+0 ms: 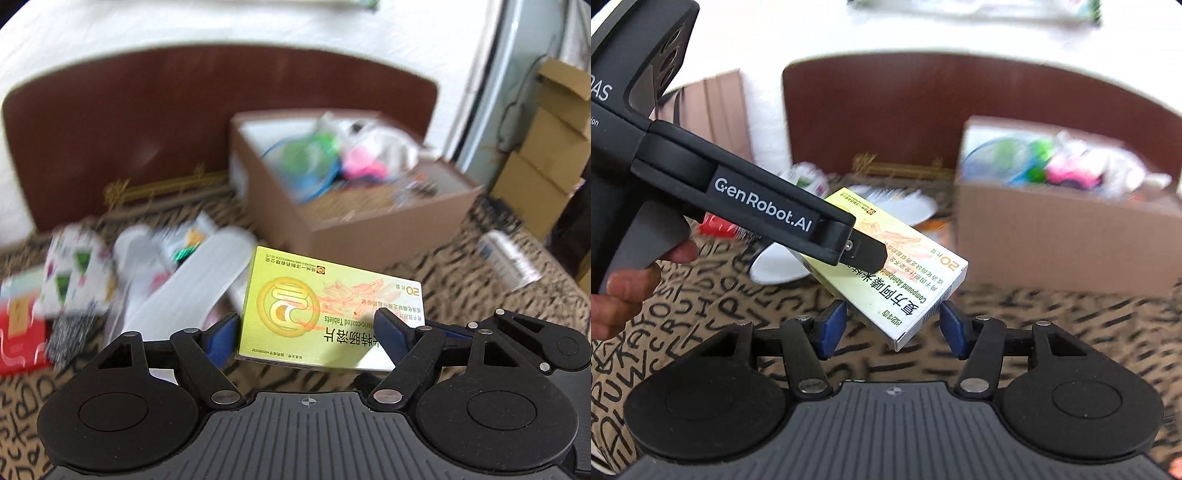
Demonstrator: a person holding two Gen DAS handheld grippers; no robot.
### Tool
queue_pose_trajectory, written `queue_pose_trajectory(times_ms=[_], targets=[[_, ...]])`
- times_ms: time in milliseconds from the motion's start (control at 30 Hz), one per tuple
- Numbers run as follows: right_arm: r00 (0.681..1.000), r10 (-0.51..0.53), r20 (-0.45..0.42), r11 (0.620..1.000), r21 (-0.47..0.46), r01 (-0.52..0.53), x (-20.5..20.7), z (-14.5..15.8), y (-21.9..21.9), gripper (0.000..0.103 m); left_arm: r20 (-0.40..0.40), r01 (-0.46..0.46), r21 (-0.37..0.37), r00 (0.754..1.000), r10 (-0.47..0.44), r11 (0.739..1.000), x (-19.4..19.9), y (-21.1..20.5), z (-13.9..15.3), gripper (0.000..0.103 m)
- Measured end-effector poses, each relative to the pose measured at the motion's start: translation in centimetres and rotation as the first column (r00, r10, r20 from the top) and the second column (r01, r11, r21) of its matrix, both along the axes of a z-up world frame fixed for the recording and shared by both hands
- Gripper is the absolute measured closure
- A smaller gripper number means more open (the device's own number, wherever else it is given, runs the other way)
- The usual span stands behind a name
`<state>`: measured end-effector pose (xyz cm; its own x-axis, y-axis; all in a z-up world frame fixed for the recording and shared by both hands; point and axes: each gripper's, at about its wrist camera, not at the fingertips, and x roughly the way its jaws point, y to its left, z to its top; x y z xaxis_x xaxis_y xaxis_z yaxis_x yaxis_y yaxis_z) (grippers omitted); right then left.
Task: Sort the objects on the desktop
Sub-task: 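Carry the yellow box into the cardboard box and open the left gripper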
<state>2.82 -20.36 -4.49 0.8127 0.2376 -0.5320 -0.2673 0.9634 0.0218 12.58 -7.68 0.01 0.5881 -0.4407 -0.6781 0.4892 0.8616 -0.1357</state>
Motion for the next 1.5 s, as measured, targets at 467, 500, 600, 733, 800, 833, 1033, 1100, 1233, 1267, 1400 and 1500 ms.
queue_pose_trajectory(times_ms=[467,500,600,733,800,833,1033,1100,1233,1267,1400,1500], targets=[[0.987,-0.07,0.145,0.996,-0.038,0.076,4.6,6.4,-8.1,0.042,0.05,0.012,-0.104,0.999,-0.007,0.995,6.9,-8.3,4.8,0.021],[0.988,-0.069,0.141,0.996,-0.039,0.075,5.3,6.4,-8.5,0.042,0.035,0.004,-0.111,0.999,0.0,0.994,7.6,-8.6,4.7,0.021],[0.99,-0.062,0.129,0.996,-0.059,0.07,7.7,5.8,-9.2,0.042,0.002,-0.015,-0.115,1.0,0.015,0.993,9.5,-9.3,3.8,0.021],[0.995,-0.036,0.098,0.996,-0.08,0.044,9.9,4.8,-9.8,0.041,-0.025,-0.035,-0.099,0.999,0.032,0.994,11.0,-9.5,2.2,0.019],[0.996,-0.015,0.084,0.996,-0.089,0.022,11.1,4.1,-10.0,0.04,-0.047,-0.043,-0.095,0.998,0.038,0.995,11.5,-9.4,1.3,0.015],[0.997,-0.005,0.081,0.996,-0.093,0.013,11.5,3.8,-10.0,0.039,-0.06,-0.046,-0.093,0.997,0.041,0.995,11.7,-9.3,0.8,0.015],[0.996,-0.019,0.088,0.994,-0.104,0.028,13.1,2.9,-10.2,0.027,-0.078,-0.066,-0.146,0.995,0.055,0.987,12.4,-8.3,0.3,0.001],[0.994,-0.038,0.101,0.993,-0.111,0.05,13.2,2.7,-10.2,0.018,-0.07,-0.063,-0.139,0.996,0.054,0.988,12.5,-8.5,0.3,0.0],[0.992,-0.073,0.098,0.991,-0.106,0.083,13.6,2.2,-10.3,0.007,-0.022,-0.043,-0.085,0.999,0.041,0.995,11.9,-9.5,-0.1,0.0],[0.993,-0.076,0.092,0.992,-0.097,0.085,13.7,2.1,-10.4,0.006,-0.009,-0.036,-0.07,0.999,0.036,0.997,11.7,-9.8,-0.2,0.0],[0.993,-0.084,0.08,0.993,-0.081,0.091,13.9,1.8,-10.2,0.003,0.026,-0.036,-0.047,0.999,0.037,0.998,10.8,-10.1,-0.5,0.0],[0.993,-0.088,0.077,0.992,-0.084,0.095,13.8,1.7,-9.9,0.002,0.019,-0.047,-0.06,0.999,0.048,0.997,10.5,-9.9,-0.4,0.0]])
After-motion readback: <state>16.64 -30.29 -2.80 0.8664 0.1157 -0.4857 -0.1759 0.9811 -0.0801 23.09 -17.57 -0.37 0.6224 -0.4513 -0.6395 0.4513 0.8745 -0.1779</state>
